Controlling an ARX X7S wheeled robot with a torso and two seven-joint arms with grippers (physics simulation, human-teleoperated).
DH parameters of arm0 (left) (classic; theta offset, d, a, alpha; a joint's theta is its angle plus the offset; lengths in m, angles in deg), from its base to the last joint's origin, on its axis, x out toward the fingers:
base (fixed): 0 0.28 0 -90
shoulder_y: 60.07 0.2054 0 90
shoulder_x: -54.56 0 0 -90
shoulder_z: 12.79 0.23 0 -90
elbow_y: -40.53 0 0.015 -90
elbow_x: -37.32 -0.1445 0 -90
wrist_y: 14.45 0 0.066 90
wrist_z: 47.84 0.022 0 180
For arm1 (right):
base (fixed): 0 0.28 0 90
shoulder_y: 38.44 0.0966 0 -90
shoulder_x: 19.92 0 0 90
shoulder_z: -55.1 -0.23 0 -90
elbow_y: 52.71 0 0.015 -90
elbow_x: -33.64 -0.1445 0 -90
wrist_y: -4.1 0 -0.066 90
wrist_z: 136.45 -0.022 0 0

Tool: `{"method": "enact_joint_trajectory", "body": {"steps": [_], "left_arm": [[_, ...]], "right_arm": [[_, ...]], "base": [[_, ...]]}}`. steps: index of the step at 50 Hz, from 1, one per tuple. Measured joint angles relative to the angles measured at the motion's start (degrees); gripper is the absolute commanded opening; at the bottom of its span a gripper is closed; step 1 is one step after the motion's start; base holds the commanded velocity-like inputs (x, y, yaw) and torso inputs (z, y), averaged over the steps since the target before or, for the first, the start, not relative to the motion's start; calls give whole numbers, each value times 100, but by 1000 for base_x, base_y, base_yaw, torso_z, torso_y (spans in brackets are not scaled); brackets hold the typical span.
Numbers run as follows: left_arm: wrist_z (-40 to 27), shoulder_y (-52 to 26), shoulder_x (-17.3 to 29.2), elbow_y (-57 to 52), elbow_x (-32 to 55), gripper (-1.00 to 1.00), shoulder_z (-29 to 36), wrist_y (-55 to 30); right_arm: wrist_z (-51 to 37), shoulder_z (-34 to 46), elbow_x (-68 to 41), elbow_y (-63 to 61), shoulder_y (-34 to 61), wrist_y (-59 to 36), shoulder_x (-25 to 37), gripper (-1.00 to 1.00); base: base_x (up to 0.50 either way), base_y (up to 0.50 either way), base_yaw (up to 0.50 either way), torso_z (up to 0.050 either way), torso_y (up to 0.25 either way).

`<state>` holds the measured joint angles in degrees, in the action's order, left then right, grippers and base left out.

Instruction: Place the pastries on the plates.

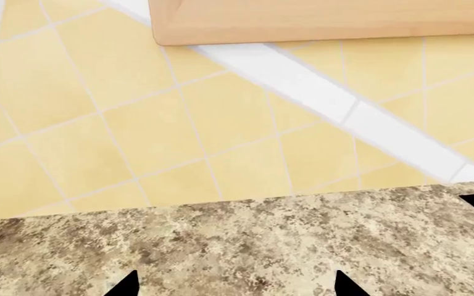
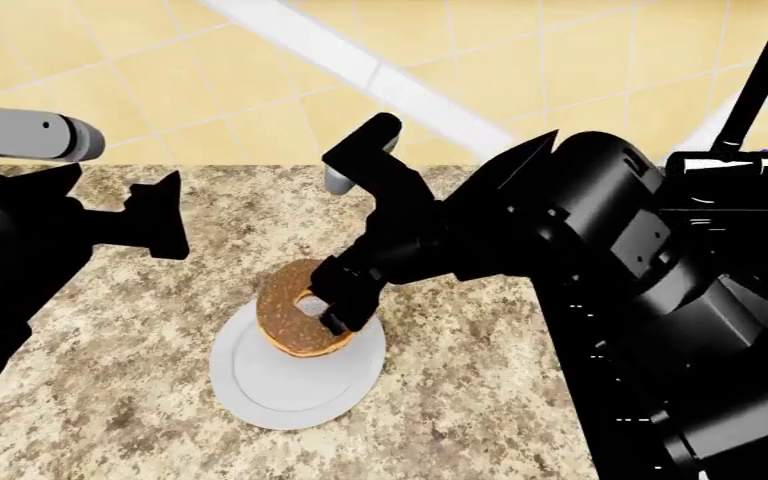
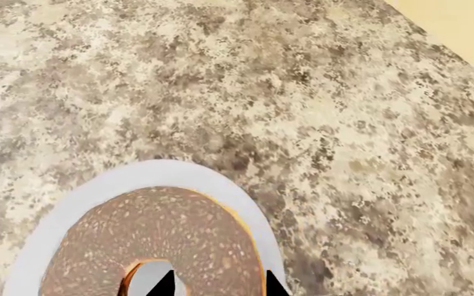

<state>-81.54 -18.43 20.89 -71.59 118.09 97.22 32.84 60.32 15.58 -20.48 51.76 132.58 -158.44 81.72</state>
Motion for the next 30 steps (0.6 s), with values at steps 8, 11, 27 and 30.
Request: {"method": "enact_joint_trajectory", "body": {"steps": [8,11,27,30], "left_arm": [[41,65,17,16,-24,100,-15,46],[53,88,19,22,-33,100,-18,62],[80,136,24,36,-51,100,-24,92],[80,130,15,41,-58,100,-16,89]], "right_arm": [[-98,-9,-134,-113,-54,-89,-125,-100],[-131,-15,-176,-144,-70,-116,-164,-100],[-270,-13,-358,-302,-167,-251,-171,100],[-282,-8,-363,-300,-175,-256,-145,100]], "base": [[0,0,0,0,0],[0,0,0,0,0],[0,0,0,0,0],[0,0,0,0,0]]}}
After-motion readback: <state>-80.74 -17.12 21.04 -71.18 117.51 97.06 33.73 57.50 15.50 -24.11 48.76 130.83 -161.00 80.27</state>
